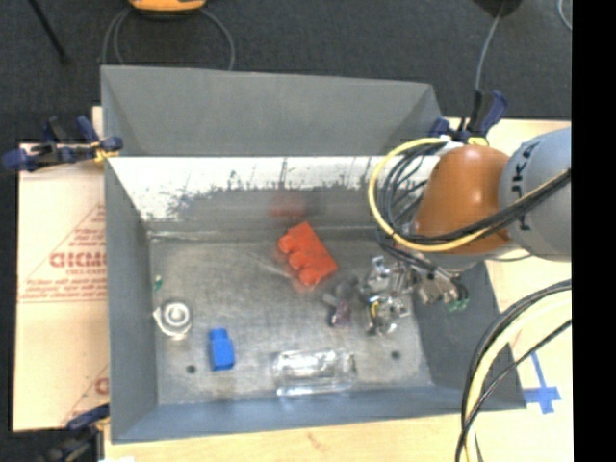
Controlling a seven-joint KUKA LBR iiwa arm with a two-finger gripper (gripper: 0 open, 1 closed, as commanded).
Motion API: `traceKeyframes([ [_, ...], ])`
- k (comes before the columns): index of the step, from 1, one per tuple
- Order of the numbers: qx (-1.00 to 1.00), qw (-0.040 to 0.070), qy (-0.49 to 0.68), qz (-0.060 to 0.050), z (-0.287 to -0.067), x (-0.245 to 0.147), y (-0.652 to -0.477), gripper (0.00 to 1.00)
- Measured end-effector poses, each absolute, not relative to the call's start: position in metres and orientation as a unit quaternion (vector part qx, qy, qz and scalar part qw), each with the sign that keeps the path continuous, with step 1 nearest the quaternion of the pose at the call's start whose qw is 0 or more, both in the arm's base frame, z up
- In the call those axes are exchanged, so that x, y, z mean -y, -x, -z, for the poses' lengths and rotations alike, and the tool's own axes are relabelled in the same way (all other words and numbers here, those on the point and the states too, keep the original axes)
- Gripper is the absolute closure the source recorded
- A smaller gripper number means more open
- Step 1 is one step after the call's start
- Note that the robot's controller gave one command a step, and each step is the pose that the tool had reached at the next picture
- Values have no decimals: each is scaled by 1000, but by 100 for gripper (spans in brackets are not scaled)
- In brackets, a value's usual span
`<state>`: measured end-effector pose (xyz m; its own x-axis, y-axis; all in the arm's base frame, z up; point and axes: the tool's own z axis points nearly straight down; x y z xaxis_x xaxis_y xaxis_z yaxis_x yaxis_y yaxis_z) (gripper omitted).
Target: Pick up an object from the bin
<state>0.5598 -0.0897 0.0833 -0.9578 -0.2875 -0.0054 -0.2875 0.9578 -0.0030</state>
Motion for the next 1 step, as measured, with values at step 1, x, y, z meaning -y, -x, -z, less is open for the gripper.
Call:
traceKeyframes([
  [1, -989, 7, 149, 2, -234, 86, -577, 100],
])
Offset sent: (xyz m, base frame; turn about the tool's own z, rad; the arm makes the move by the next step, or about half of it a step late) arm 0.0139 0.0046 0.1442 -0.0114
